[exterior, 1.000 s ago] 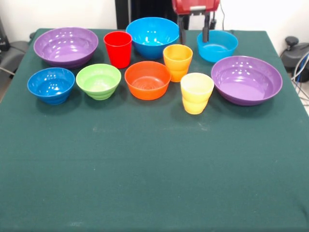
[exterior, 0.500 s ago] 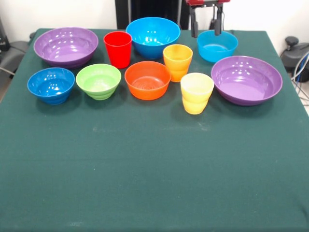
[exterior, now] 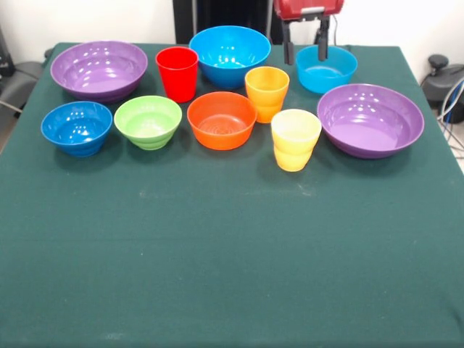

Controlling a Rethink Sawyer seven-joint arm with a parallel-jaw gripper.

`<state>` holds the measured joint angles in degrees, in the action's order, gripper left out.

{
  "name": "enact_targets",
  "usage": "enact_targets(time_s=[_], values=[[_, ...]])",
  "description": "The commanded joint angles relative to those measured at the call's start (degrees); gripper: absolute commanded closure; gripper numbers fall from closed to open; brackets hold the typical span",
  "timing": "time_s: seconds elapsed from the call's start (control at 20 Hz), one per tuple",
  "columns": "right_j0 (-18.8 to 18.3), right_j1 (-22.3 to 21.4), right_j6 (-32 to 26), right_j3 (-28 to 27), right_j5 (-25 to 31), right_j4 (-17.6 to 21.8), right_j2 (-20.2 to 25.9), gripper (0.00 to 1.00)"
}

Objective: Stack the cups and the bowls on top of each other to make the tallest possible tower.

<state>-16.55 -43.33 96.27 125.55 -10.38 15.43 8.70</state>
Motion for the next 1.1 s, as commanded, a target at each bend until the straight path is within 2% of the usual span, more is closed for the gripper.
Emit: enact_targets(time_s=[0.05,0.3,0.6,0.9,1.1], values=[[-1.2,8.0,9.4,-3.1,-3.8,2.0,3.7,0.00],[-3.5,8.3,7.8,-3.4,-2.7,3.3,4.5,0.00],[-3.7,9.4,6.3,-4.6,-3.2,4.7,2.7,0.00],[-5.3,8.9,6.3,-4.3,-1.9,5.4,4.2,0.00],[-5.2,10.0,6.3,-5.1,-2.6,5.9,4.0,0.00]])
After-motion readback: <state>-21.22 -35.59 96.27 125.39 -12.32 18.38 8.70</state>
